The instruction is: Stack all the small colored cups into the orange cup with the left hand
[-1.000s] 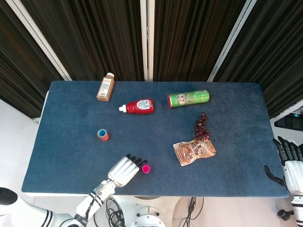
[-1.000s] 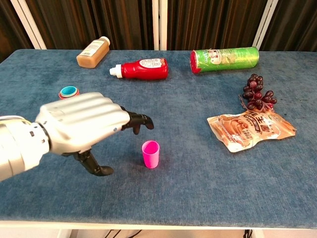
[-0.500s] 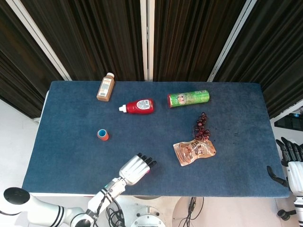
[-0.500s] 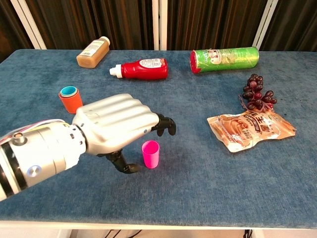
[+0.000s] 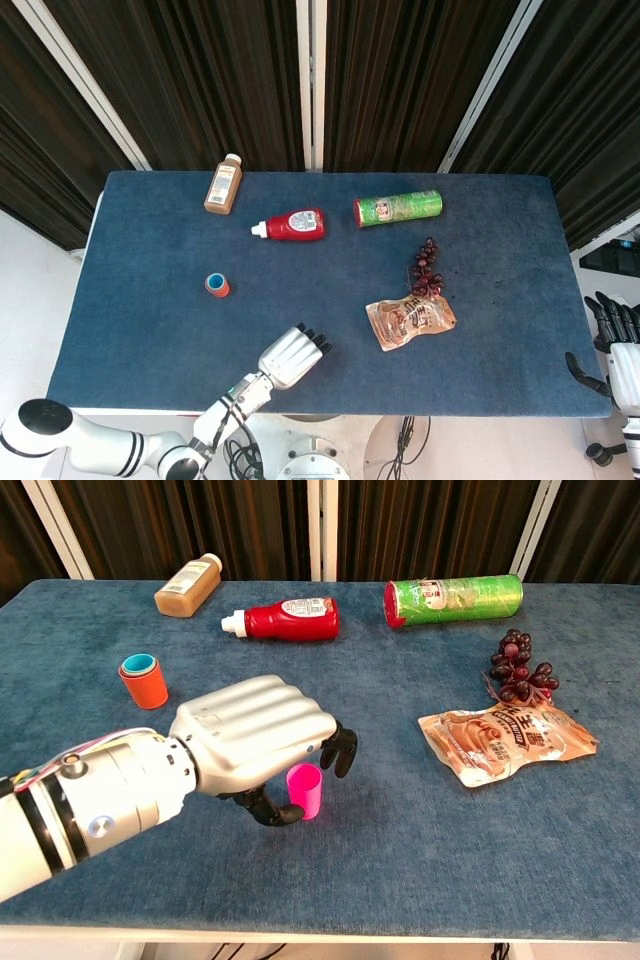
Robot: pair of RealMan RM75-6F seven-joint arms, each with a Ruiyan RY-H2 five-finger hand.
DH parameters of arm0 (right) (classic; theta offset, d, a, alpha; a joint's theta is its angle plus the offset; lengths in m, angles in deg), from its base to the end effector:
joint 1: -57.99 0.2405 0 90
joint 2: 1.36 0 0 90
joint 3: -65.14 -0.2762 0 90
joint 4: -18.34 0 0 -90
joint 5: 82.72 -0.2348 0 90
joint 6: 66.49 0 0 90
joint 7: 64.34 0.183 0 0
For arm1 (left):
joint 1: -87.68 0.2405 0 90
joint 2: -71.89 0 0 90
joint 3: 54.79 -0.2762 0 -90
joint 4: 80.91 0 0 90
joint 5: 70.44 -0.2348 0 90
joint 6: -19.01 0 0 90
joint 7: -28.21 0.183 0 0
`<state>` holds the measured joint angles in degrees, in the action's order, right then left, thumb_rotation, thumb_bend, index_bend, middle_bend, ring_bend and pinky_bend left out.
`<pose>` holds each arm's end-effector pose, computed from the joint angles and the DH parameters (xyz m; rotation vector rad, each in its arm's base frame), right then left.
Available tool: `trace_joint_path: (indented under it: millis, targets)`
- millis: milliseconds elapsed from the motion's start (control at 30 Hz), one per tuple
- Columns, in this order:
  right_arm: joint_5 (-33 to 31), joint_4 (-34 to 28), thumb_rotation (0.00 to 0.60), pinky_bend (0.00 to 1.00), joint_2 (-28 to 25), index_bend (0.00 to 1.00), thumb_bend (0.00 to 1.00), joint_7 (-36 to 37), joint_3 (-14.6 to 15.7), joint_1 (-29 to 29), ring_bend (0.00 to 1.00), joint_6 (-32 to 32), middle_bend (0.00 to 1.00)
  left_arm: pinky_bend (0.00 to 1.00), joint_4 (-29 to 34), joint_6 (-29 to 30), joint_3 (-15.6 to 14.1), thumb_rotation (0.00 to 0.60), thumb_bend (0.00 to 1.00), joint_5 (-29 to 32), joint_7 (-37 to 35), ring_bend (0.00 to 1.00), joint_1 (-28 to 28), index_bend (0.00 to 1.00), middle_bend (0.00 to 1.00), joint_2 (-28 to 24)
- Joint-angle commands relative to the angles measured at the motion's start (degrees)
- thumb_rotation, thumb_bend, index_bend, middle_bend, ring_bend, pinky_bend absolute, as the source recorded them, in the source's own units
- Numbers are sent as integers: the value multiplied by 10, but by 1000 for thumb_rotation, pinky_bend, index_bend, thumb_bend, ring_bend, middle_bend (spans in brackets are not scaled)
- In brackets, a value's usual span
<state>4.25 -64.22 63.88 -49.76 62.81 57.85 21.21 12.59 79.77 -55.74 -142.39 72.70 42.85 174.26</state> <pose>-0.3853 -0.1912 0.1633 1.2813 -0.9922 0.9540 -0.0586 0.2647 -0.1464 -2.2730 -0.5482 -0.9528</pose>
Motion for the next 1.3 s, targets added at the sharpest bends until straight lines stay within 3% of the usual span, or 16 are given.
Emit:
trace_joint_path:
  millis: [33, 300, 567, 833, 1100, 1300]
  targets:
    - [0, 0, 600, 0, 0, 0, 280, 0, 0, 0, 0, -1, 0, 486, -5, -1, 1, 600, 284, -2, -3, 462, 2, 423, 403, 2]
    - [-1, -1, 600, 0, 0, 0, 280, -4, 0, 1, 0, -5, 0, 560, -24, 0, 2, 600, 291, -25, -11, 535, 7, 497, 482, 7]
    - [-2, -3, 600, 0, -1, 0, 281, -6, 0, 1, 0, -6, 0, 565, -24, 5, 3, 600, 291, -47, -18, 544, 12, 515, 499, 5]
    - [1, -5, 600, 0, -3, 0, 280, -3, 0, 0, 0, -2, 0, 565, 31, 18, 37, 600, 290, -48, 26, 544, 6, 516, 503, -39]
    - [4, -5, 600, 0, -5, 0, 280, 0, 0, -3, 0, 5, 0, 564, 39, 22, 118, 600, 292, 47, 72, 544, -3, 516, 503, -135]
    - [3, -8, 600, 0, -6, 0, 280, -1, -1, -1, 0, 2, 0, 563, 23, -3, 123, 600, 291, 132, 85, 544, -4, 516, 503, -186]
